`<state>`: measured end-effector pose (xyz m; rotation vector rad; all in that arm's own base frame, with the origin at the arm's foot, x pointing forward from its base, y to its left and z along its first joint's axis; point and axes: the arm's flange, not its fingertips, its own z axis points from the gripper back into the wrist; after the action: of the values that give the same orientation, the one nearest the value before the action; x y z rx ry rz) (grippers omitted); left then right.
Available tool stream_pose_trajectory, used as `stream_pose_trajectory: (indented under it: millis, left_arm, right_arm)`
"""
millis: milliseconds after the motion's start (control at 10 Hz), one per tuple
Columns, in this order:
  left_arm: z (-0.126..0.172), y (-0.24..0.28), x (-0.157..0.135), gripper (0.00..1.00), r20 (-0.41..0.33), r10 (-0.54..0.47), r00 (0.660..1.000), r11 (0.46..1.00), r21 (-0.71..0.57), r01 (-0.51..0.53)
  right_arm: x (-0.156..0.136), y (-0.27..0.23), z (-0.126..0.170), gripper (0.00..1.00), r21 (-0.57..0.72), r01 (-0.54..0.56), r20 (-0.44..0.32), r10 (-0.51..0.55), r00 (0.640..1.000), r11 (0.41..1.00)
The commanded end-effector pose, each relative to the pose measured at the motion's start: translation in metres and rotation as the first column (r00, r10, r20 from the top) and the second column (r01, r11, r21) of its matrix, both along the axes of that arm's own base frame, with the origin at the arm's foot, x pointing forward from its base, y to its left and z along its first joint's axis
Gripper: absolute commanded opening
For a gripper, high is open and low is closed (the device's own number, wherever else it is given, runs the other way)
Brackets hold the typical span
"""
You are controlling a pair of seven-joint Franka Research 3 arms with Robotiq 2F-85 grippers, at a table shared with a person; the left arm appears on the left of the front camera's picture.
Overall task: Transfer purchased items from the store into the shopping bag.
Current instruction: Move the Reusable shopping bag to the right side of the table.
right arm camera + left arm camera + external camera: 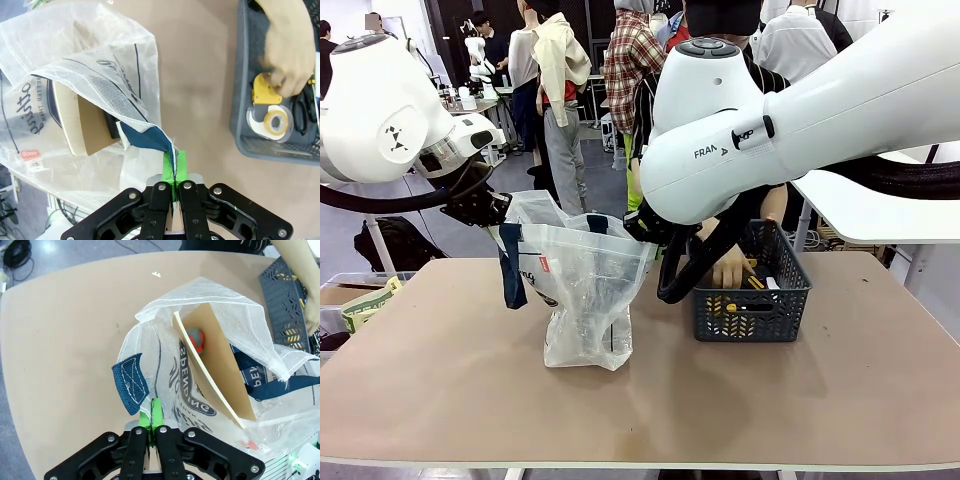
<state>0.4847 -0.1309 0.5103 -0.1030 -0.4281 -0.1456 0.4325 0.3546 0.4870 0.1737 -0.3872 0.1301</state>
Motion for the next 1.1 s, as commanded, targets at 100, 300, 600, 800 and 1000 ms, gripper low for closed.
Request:
stream_pose_trajectory:
  millis: [100, 300, 600, 800, 1000]
  left_arm:
    - [0.0005, 0.0034, 0.0000, 0.00, 0.007, 0.008, 1.000, 1.000, -0.004, -0.008]
    - [0.0005, 0.0034, 0.0000, 0.00, 0.007, 0.008, 1.000, 1.000, -0.004, -0.008]
    - [0.0005, 0.0034, 0.0000, 0.00, 0.007, 0.008, 1.000, 1.000, -0.004, -0.008]
    - [0.0005, 0.0034, 0.0000, 0.00, 0.007, 0.008, 1.000, 1.000, -0.004, -0.008]
    - [0.0005, 0.0034, 0.0000, 0.00, 0.007, 0.008, 1.000, 1.000, -0.004, -0.008]
  right_arm:
    - [-0.0003, -0.0013, -0.0012, 0.00, -0.001, 0.002, 0.001, -0.002, 1.000, 1.000]
    - [-0.0003, -0.0013, -0.0012, 0.00, -0.001, 0.002, 0.001, -0.002, 1.000, 1.000]
    - [-0.0003, -0.0013, -0.0012, 0.00, -0.001, 0.002, 0.001, -0.002, 1.000, 1.000]
    - [-0.0003, -0.0013, -0.0012, 0.00, -0.001, 0.002, 0.001, -0.002, 1.000, 1.000]
    - [-0.0003, -0.0013, -0.0012, 0.00, -0.001, 0.002, 0.001, -0.002, 1.000, 1.000]
